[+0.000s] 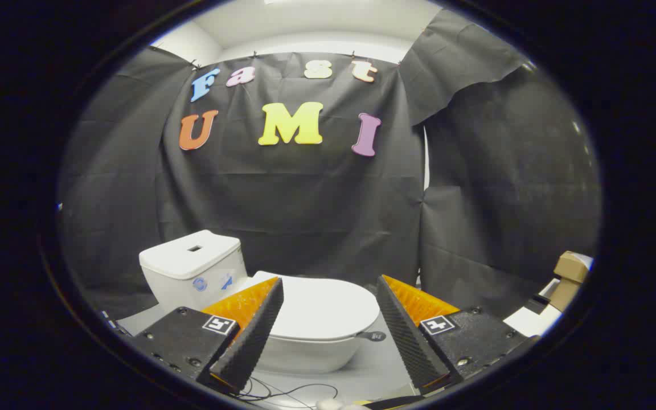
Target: Open the toilet lid.
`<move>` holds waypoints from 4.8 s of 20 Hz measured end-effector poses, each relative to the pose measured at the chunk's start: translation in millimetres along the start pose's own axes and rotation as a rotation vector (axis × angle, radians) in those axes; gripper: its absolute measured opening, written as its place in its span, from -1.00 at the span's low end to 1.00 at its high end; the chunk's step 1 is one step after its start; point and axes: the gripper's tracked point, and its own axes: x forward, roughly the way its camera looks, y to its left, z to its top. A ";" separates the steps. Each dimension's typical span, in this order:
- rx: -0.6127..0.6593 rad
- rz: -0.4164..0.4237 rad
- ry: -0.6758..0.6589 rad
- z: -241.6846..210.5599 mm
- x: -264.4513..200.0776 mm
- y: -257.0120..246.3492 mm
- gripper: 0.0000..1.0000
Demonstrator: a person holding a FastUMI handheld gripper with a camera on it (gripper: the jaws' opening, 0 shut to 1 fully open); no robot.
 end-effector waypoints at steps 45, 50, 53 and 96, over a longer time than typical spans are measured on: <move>0.244 0.019 0.107 7.9 130.2 -86.4 1.00; 0.372 0.027 0.219 -39.5 158.4 -109.5 1.00; 0.489 0.033 0.287 -72.6 169.9 -123.5 1.00; 1.056 0.188 0.769 -263.0 204.9 -122.3 -0.17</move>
